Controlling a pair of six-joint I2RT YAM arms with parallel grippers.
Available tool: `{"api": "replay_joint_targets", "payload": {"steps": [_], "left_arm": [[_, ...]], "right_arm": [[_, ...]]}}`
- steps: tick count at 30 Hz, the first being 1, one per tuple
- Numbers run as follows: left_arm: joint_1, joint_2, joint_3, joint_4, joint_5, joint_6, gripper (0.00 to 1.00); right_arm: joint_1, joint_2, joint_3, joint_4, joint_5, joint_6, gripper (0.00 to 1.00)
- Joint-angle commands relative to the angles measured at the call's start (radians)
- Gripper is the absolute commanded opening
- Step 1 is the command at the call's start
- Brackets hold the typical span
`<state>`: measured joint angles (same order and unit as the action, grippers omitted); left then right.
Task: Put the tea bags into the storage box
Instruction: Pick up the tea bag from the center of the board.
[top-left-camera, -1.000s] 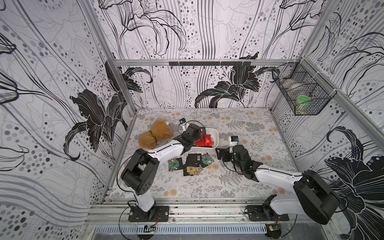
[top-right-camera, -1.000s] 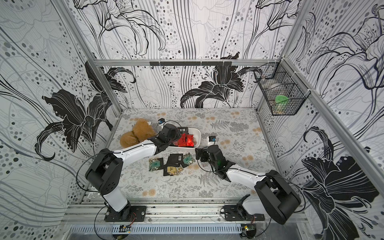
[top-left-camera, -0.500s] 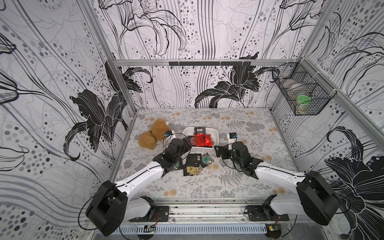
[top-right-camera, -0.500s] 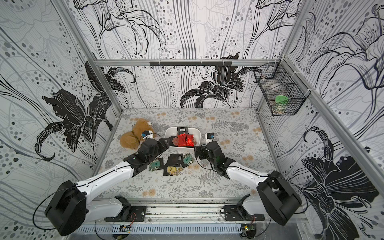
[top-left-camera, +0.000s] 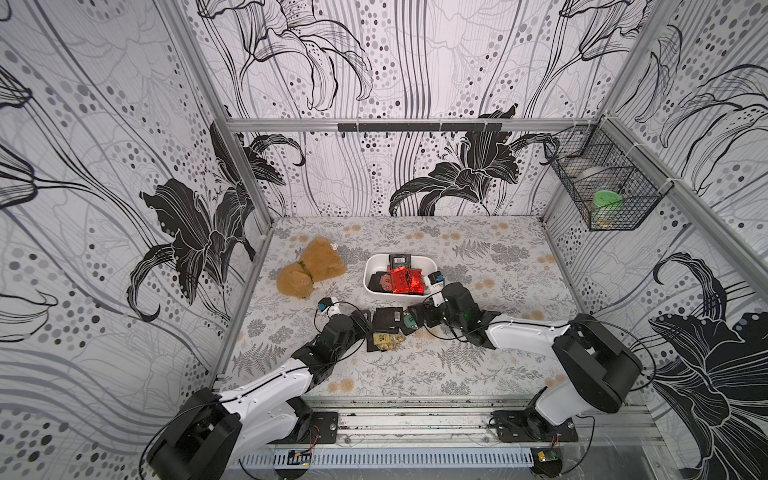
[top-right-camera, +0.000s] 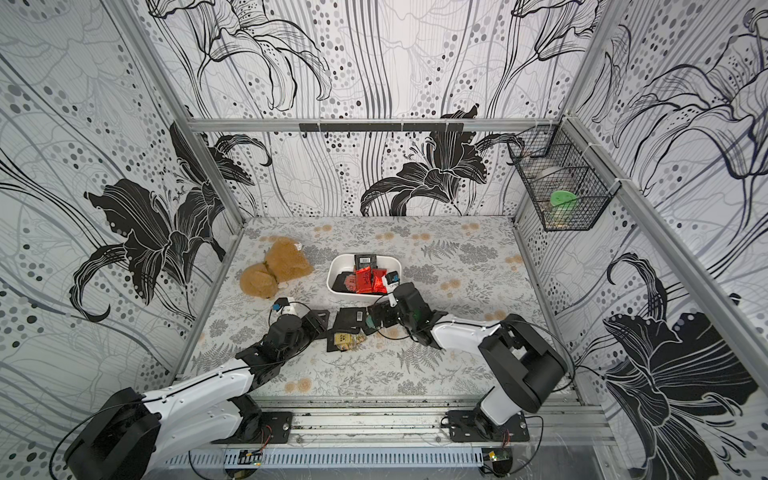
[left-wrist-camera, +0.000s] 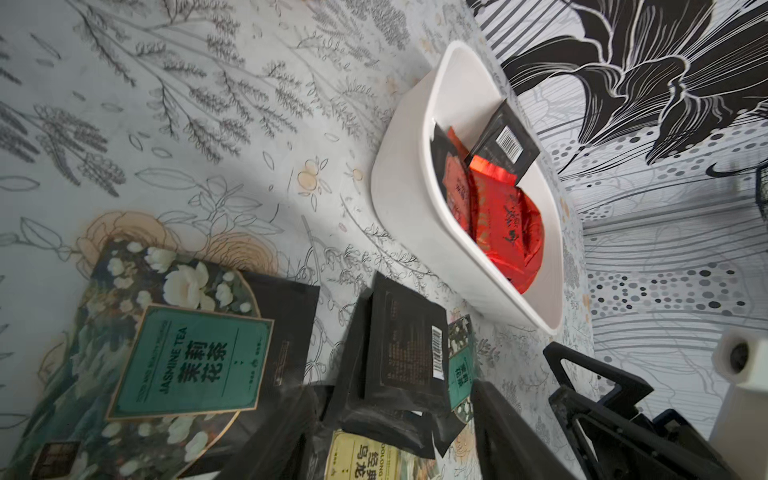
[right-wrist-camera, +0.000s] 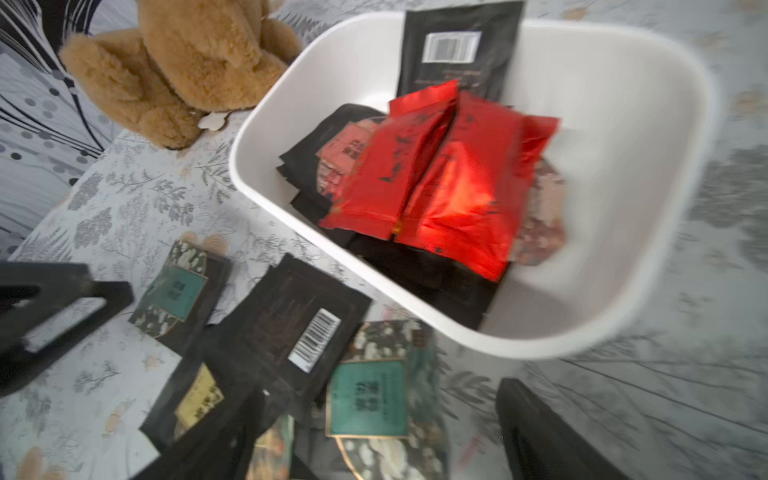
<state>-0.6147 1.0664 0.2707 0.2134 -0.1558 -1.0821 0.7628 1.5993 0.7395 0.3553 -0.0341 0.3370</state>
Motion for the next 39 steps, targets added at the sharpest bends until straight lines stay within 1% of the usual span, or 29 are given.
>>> {"api": "replay_joint_targets", "payload": {"steps": [1, 2, 7, 9, 12, 16, 19, 23, 25, 39], "left_arm": [[-0.005, 0.055, -0.008, 0.171, 0.063, -0.018, 0.61], [-0.004, 0.084, -0.007, 0.196, 0.075, -0.021, 0.6], [-0.008, 0.204, 0.021, 0.274, 0.111, -0.024, 0.57], [-0.008, 0.241, 0.039, 0.276, 0.116, -0.021, 0.56], [-0.01, 0.284, 0.056, 0.285, 0.118, -0.021, 0.53], [-0.009, 0.318, 0.066, 0.299, 0.116, -0.022, 0.52], [-0.01, 0.327, 0.072, 0.306, 0.117, -0.025, 0.48], [-0.009, 0.344, 0.089, 0.285, 0.096, -0.02, 0.48], [-0.01, 0.359, 0.105, 0.257, 0.082, -0.018, 0.48], [-0.009, 0.433, 0.112, 0.256, 0.064, -0.031, 0.47]], "right_arm": [[0.047, 0.064, 0.099, -0.067, -0.004, -0.043, 0.76], [0.05, 0.11, 0.12, -0.073, -0.027, -0.043, 0.71], [0.056, 0.198, 0.193, -0.112, -0.053, -0.036, 0.49], [0.056, 0.217, 0.212, -0.128, -0.059, -0.036, 0.45], [0.056, 0.232, 0.229, -0.154, -0.044, -0.029, 0.42], [0.057, 0.26, 0.256, -0.198, -0.024, -0.026, 0.34], [0.056, 0.271, 0.264, -0.205, -0.033, -0.023, 0.33], [0.059, 0.28, 0.277, -0.23, -0.028, -0.025, 0.3], [0.059, 0.281, 0.277, -0.236, -0.023, -0.026, 0.3], [0.071, 0.302, 0.298, -0.275, -0.017, -0.03, 0.3]]}}
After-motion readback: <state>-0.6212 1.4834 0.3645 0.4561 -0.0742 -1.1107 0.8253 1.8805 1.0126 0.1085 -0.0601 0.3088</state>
